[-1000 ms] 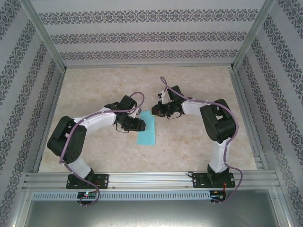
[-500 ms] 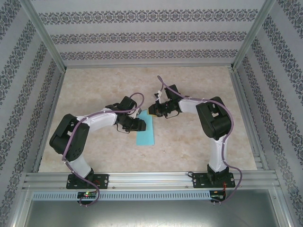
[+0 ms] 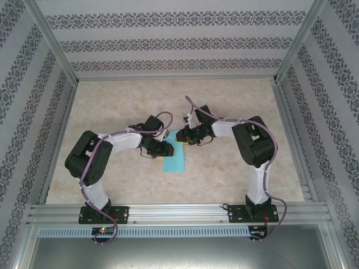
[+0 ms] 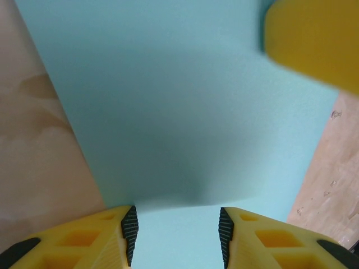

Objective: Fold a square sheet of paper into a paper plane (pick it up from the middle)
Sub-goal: First fold in half a square sheet of paper at the center of the table.

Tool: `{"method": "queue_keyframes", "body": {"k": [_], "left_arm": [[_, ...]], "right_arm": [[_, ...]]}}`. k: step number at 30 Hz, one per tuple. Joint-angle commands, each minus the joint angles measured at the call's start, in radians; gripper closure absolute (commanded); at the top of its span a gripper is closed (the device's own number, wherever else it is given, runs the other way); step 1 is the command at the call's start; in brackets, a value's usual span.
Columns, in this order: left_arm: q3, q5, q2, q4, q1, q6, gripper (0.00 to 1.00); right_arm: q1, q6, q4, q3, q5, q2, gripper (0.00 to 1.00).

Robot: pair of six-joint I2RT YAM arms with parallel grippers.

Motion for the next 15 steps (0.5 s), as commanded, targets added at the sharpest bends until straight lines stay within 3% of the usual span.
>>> {"method": "queue_keyframes", "body": {"k": [1,10,15], "left_arm": [[0.012,0.008,0.021,0.006,0.008,0.004,0.53],[0.034,-0.003,-0.042,-0.039,0.008,0.012,0.49],[0.074,-0.037,-0.136,-0.112,0.016,0.023,0.42]], "right_arm": [[0.015,0.006,0.032,-0.033,0.018,-0.04,0.75],[0.013,0.027,0.053,-0.052,0.019,-0.105,0.93],[0.005,0.059,0.071,-0.054,0.0,-0.166,0.96]]}}
